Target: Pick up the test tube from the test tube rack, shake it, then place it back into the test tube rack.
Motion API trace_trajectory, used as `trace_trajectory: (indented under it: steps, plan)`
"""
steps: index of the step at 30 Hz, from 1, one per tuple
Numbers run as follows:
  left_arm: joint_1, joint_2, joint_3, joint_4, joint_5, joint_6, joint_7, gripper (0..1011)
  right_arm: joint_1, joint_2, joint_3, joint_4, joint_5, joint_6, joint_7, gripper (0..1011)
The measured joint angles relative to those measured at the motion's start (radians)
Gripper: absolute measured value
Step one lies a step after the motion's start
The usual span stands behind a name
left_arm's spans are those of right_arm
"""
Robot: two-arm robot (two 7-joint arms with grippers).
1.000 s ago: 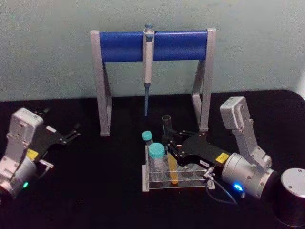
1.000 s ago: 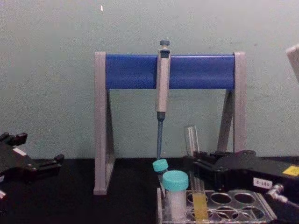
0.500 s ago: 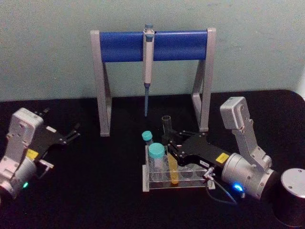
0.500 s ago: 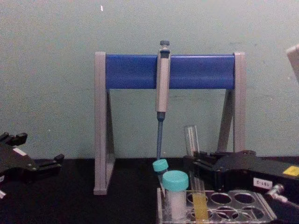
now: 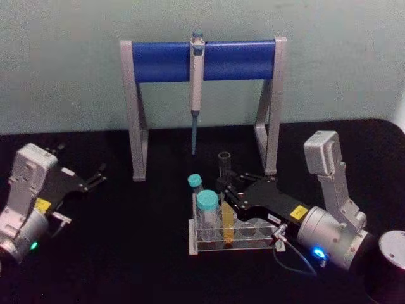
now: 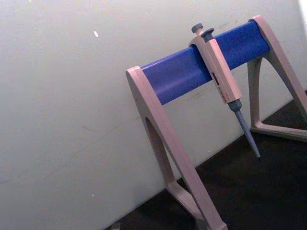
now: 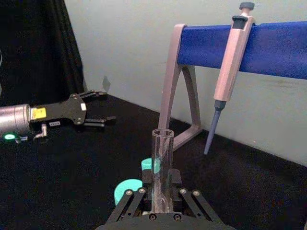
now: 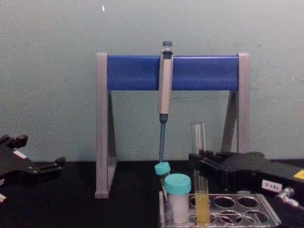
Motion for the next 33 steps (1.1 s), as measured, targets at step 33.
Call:
trace_trajectory:
  steps: [33]
  plan:
    - [0.0, 0.0, 0.0, 0.0, 0.0, 0.0, 0.0, 1001, -0.046, 0.043, 0.041, -0.127, 0.034, -0.045, -0.014, 229]
